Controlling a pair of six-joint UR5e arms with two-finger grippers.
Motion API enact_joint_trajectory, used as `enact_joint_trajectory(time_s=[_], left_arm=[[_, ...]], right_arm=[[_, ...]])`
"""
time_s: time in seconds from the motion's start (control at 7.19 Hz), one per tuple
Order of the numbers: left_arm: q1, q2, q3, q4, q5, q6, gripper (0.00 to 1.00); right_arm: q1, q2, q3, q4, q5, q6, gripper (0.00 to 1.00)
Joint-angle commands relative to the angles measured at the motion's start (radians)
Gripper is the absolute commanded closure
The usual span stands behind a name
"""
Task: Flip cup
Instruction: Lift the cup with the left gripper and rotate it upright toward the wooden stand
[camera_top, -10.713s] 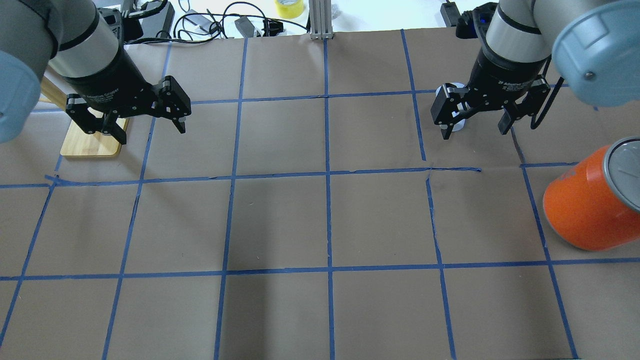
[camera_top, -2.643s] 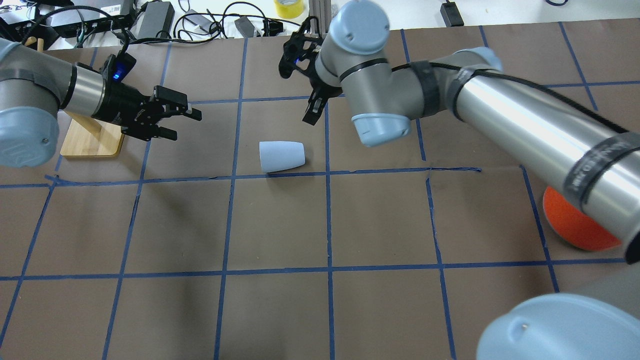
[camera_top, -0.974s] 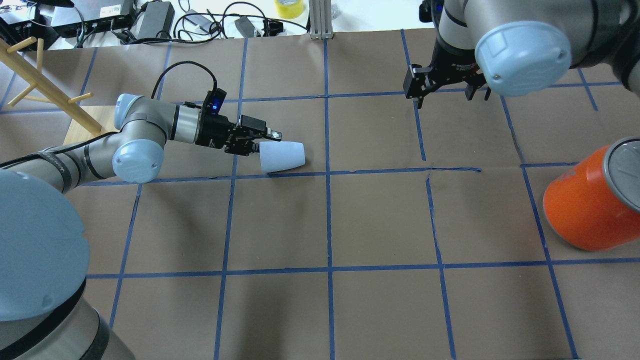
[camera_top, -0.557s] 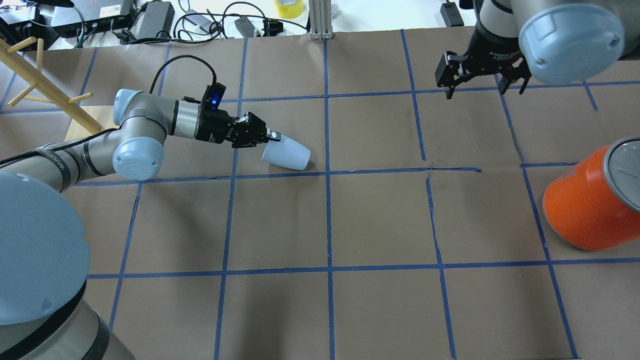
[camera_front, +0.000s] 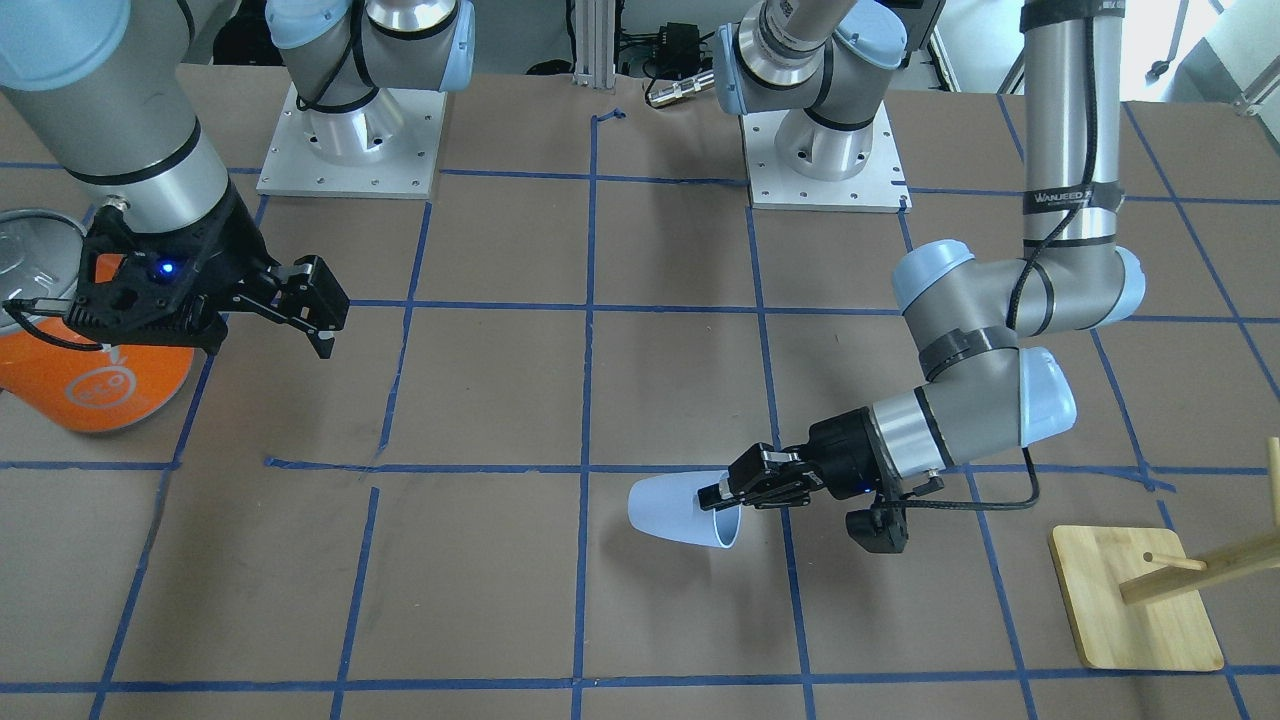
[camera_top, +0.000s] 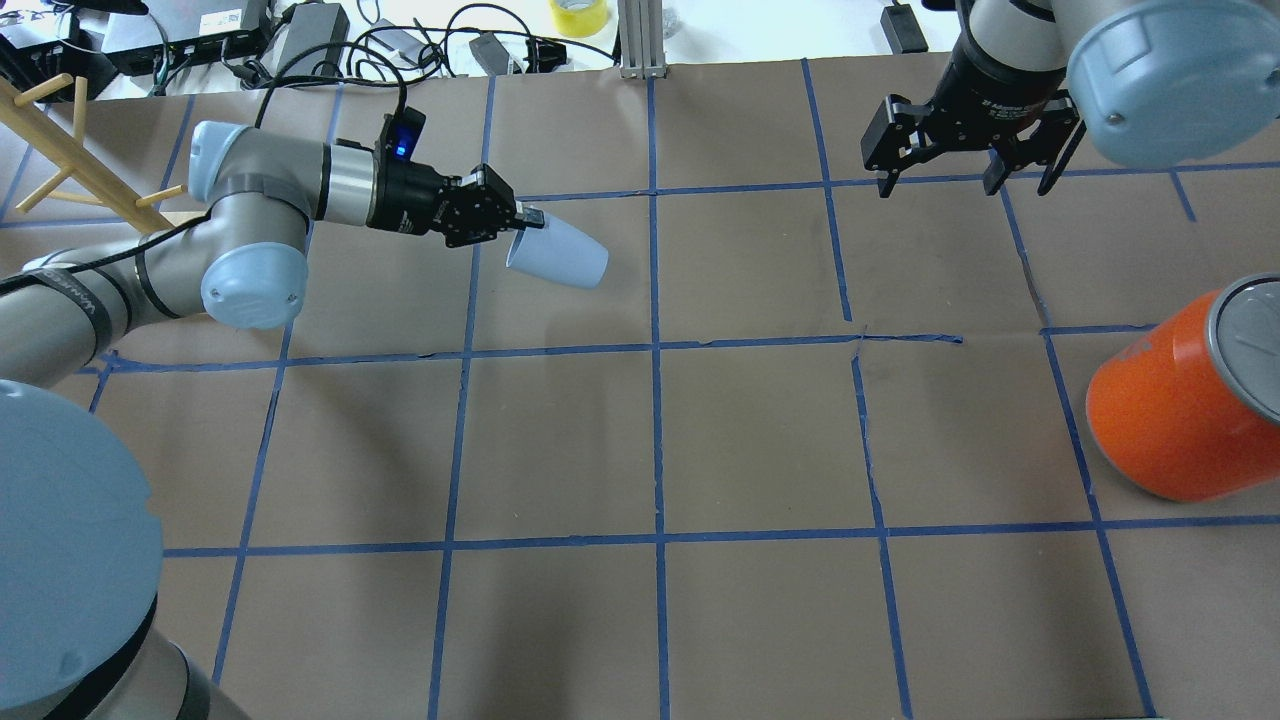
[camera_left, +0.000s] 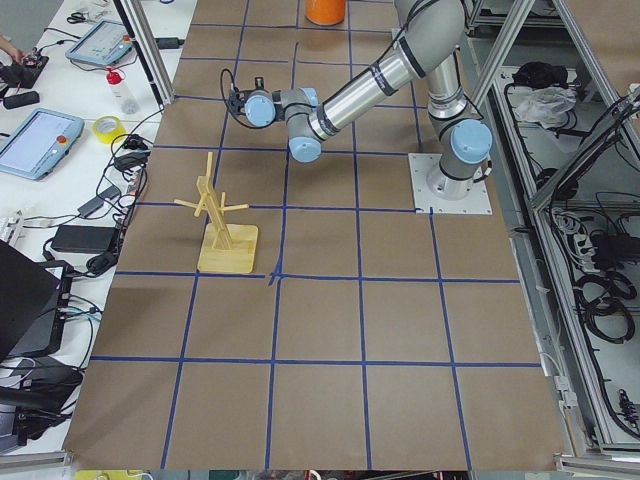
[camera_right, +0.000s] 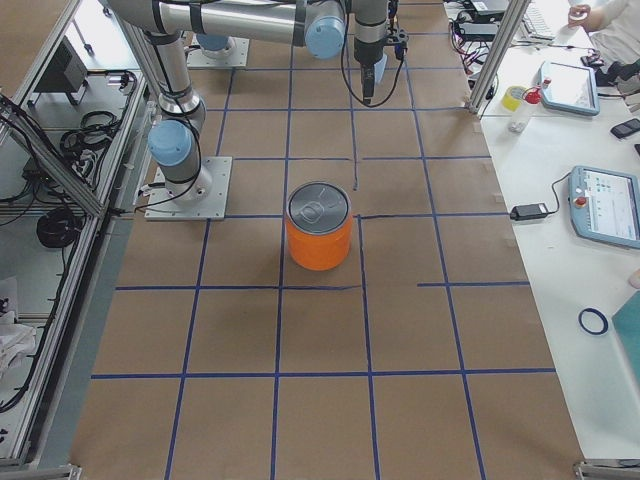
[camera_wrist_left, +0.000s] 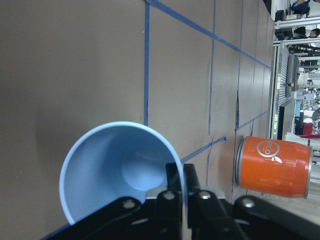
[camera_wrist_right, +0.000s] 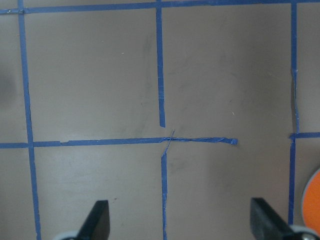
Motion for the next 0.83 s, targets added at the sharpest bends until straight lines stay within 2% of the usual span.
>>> enact_joint_trajectory(time_s=[0.0, 0.14, 0.28, 0.42, 0.56, 0.7], left_arm=[[-0.008, 0.043, 0.151, -0.033, 0.319, -0.029, 1.00], [-0.025, 0.050, 0.188, -0.021, 0.583, -0.012, 1.00], [-0.074, 0.038, 0.195, -0.021, 0.799, 0.065, 1.00], [-0.088, 0.025, 0.189, -0.012, 0.969, 0.174, 1.00], [-0.089, 0.024, 0.179, -0.006, 1.020, 0.225, 1.00], [-0.089, 0.021, 0.167, -0.001, 1.023, 0.222, 1.00]], right_arm=[[0.007, -0.020, 0.013, 0.015, 0.010, 0.000, 0.00], [0.005, -0.022, 0.015, 0.013, 0.011, 0.000, 0.00], [0.005, -0.022, 0.015, 0.013, 0.008, 0.000, 0.00], [0.005, -0.026, 0.015, 0.015, 0.002, -0.002, 0.00], [0.005, -0.026, 0.015, 0.015, 0.001, -0.008, 0.00], [0.005, -0.026, 0.019, 0.015, 0.001, -0.013, 0.00]])
